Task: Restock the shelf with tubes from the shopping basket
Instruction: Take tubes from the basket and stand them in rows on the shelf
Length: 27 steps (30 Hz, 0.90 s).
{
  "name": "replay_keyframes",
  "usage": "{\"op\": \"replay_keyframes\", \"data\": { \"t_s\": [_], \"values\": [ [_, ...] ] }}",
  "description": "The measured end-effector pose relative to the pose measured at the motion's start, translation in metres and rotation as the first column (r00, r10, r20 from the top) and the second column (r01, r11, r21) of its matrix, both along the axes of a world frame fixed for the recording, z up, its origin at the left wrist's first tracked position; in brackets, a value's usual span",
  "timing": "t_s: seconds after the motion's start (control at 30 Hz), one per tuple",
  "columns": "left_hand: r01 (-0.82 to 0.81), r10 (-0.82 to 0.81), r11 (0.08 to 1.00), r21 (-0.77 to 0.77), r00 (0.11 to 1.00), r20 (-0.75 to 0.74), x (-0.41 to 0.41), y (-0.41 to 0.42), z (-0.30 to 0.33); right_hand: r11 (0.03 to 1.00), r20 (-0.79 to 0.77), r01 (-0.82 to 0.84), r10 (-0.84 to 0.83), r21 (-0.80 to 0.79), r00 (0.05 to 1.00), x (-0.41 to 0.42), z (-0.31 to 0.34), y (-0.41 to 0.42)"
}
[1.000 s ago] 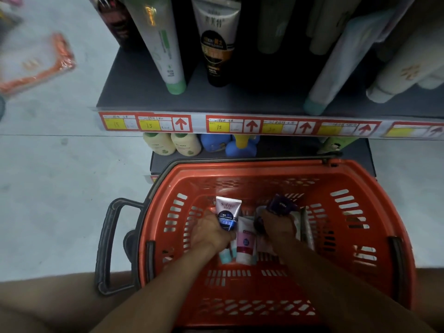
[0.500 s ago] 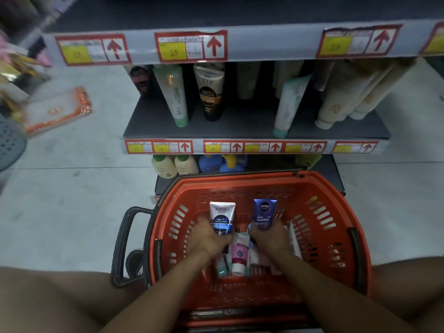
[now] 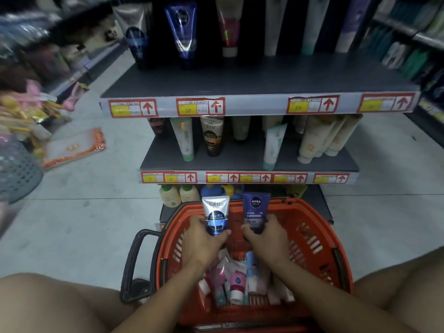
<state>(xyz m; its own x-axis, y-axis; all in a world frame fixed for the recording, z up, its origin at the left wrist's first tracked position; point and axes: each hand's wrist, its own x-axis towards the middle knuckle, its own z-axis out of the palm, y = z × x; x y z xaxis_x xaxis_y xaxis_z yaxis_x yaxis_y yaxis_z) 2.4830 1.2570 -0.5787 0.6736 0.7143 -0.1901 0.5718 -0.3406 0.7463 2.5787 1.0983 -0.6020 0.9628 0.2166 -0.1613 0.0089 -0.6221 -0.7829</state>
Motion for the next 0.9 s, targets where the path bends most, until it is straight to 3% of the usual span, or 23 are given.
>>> {"op": "replay_keyframes", "data": {
  "t_s": [0.37,0.67,0.9],
  "values": [
    [-0.026,-0.001,0.994,0.102,0.966,0.258,0.014,0.025,0.092,0.988,0.213,-0.048,0.016,0.149,0.977,0.024,0.089,0.033],
    [-0.091,0.005,0.984,0.151,0.869,0.495,0.029,0.047,0.178,0.952,0.396,-0.132,0.012,0.278,0.918,0.037,0.176,0.072],
    [-0.093,-0.050,0.972,0.214,0.812,0.582,0.052,0.075,0.243,0.928,0.517,-0.196,0.005,0.316,0.856,0.066,0.249,0.101]
  ]
}}
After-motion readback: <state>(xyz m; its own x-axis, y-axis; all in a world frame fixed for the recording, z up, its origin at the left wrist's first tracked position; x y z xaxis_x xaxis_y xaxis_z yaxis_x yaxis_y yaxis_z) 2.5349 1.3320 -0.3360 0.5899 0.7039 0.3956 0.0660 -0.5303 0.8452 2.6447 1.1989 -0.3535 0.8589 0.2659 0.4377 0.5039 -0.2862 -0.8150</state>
